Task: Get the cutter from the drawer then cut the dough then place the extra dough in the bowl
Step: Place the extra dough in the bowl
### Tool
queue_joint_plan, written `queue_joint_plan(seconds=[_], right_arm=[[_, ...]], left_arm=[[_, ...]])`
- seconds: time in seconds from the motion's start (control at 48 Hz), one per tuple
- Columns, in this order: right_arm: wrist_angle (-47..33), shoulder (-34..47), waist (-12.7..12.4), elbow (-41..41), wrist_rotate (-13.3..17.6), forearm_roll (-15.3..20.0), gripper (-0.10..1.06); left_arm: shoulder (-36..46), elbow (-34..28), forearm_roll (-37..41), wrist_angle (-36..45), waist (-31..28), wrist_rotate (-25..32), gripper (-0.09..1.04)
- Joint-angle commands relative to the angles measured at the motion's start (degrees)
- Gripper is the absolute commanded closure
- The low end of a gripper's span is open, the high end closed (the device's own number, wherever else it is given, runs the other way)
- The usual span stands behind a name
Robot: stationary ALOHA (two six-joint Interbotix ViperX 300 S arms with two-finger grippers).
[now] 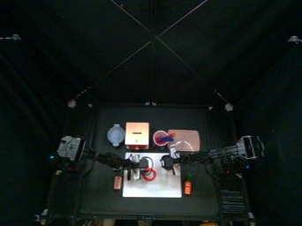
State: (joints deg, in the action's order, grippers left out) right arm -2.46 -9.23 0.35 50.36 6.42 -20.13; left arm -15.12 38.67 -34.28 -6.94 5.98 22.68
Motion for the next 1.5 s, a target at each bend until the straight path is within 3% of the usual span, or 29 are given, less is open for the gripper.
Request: queue_joint_plan(seconds=[0.021,0.271,0.438,0.812,1.104,1.5], right_arm=[[-0.3,-0.6,-0.4,-0.6,0.1,0.2,0.19],[-0.1,-0.6,-1.3,-0.6,0.0,0.1,0.19],[0.0,-0.6,-1.9,-0.5,0.1,0.0,0.19],[-0.6,-3.0,-4.1,-0.8,-0.6,-0.5,0.19],[-8.1,-6.8,-6.6,-0.4,-0.4,-1.4,0.19],[-14.0,-6.9,-7.6,0.2,-0.4,-1.3,0.19]], left_arm=[[-0.4,-0.5,0.0,2.7,0.0,-0.1,0.25],[-0.4,-0.6,1.8,2.5,0.7,0.0,0.36],[0.9,-0.6,1.9,0.7,1.5,0.1,0.37],[14.2,0.3,6.8,-2.1,0.0,0.1,0.37],[25.6,4.0,12.7,-4.6,-7.6,0.2,0.37],[43.2,13.1,18.5,-7.6,-19.7,0.2,0.36]])
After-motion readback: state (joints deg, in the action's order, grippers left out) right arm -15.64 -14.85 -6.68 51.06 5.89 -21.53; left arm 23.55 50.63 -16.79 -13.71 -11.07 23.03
